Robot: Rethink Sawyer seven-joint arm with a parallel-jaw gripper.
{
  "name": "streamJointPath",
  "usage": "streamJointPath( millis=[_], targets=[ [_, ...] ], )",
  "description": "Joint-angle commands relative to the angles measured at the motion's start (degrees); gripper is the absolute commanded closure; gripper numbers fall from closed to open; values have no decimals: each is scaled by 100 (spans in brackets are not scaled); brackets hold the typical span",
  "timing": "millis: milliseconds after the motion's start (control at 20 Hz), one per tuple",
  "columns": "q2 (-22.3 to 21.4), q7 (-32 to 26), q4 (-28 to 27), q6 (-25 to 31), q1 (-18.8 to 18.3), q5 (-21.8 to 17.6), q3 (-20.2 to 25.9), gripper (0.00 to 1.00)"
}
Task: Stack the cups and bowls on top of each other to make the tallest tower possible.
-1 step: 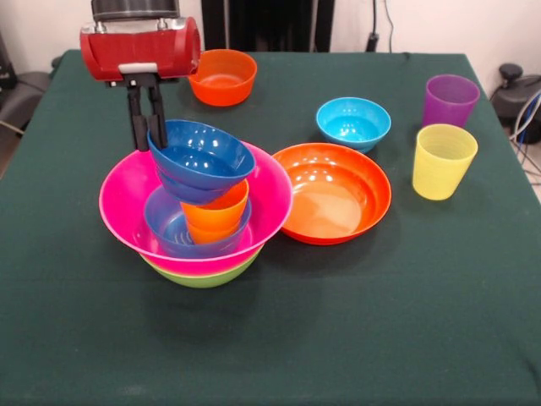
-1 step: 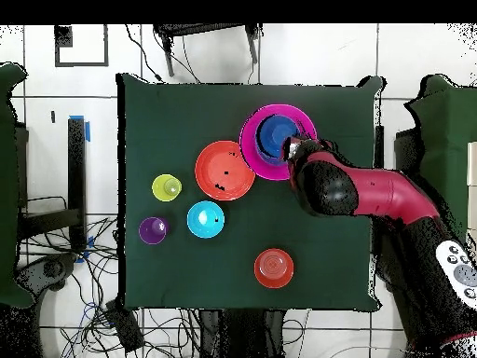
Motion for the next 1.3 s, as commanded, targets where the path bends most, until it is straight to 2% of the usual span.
streamJointPath(
  millis=[50,500,850,1300],
  targets=[
    [-103,-136,253,229,181,-260,43,100],
    [-76,-29,265,100,283,-332,-58,100],
    [-196,369,350,-243,672,-439,-456,100],
    [-214,336,349,-285,749,-354,-556,100]
  ],
)
